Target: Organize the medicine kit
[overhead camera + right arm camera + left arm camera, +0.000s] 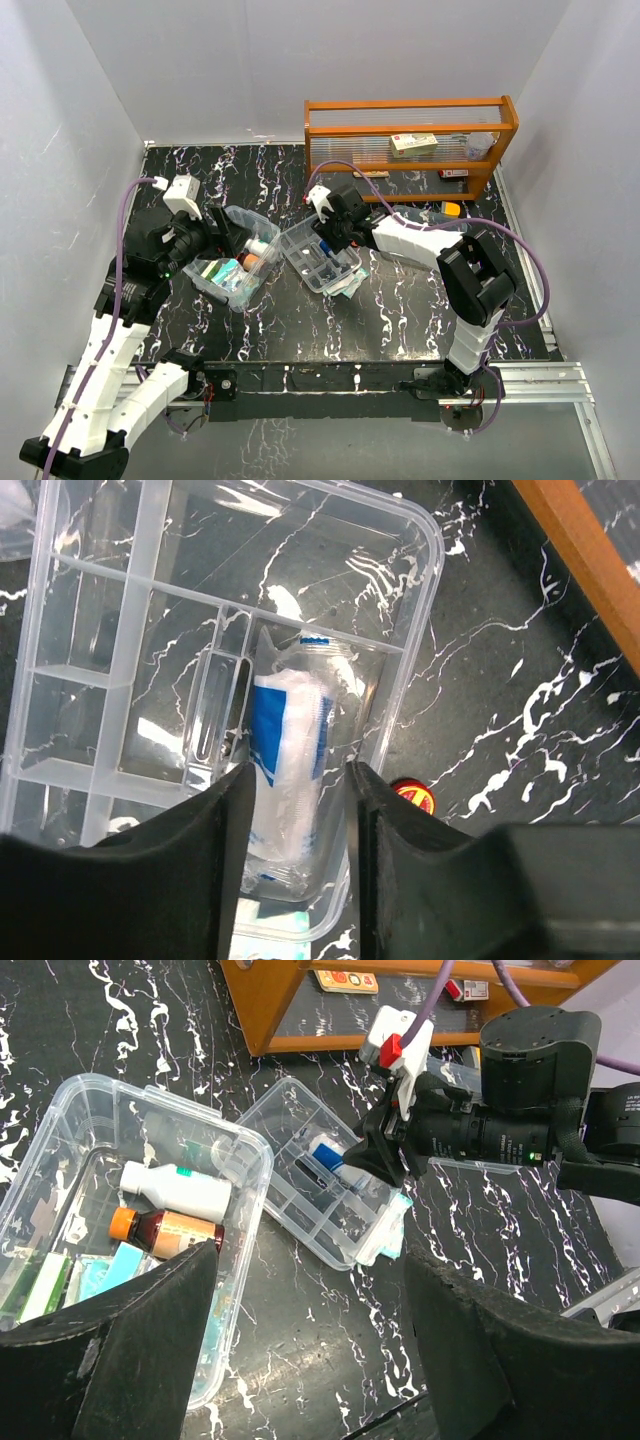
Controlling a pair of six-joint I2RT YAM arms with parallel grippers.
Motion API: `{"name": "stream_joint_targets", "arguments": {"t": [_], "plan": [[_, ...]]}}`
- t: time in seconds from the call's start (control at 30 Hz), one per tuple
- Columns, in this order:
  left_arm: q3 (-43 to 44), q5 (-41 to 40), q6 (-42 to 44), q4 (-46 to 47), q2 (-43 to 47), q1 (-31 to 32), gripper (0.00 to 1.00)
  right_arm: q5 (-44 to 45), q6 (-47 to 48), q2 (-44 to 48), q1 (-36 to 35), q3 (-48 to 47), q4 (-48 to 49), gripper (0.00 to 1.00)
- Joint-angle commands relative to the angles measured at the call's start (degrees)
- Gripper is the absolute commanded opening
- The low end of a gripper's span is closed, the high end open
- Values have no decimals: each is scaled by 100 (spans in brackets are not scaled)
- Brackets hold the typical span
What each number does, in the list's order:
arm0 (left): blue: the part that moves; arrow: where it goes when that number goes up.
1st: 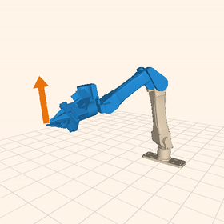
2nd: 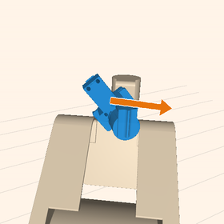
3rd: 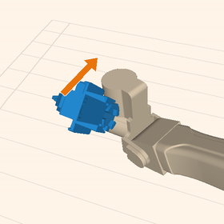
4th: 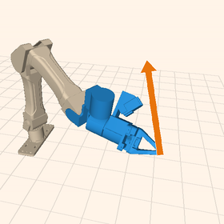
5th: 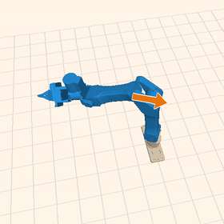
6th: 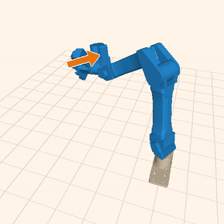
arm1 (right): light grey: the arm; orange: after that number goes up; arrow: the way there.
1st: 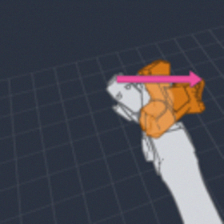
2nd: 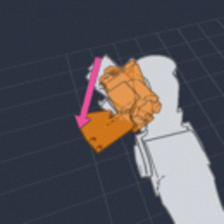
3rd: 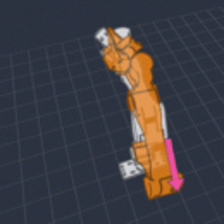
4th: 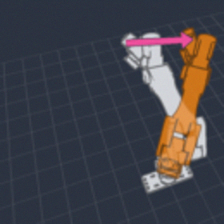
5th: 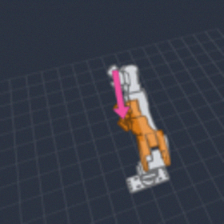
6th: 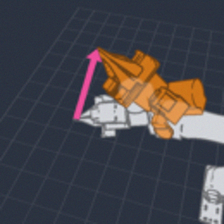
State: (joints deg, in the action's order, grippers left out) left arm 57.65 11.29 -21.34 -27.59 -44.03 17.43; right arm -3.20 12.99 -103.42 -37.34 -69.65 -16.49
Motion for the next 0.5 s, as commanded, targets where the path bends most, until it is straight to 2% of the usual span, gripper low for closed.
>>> {"name": "stream_joint_targets", "arguments": {"t": [0.0,0.17,0.33,0.47], "plan": [[124,-39,86,-85,92,6,74,213,-415,144,21,-251,154,32],[110,-24,61,-101,129,6,74,159,-728,-81,25,-230,151,17],[124,-13,56,-137,141,11,74,-48,-839,-280,25,-162,192,10],[117,-4,51,-156,141,8,74,-105,-936,-447,22,-121,168,8]]}}
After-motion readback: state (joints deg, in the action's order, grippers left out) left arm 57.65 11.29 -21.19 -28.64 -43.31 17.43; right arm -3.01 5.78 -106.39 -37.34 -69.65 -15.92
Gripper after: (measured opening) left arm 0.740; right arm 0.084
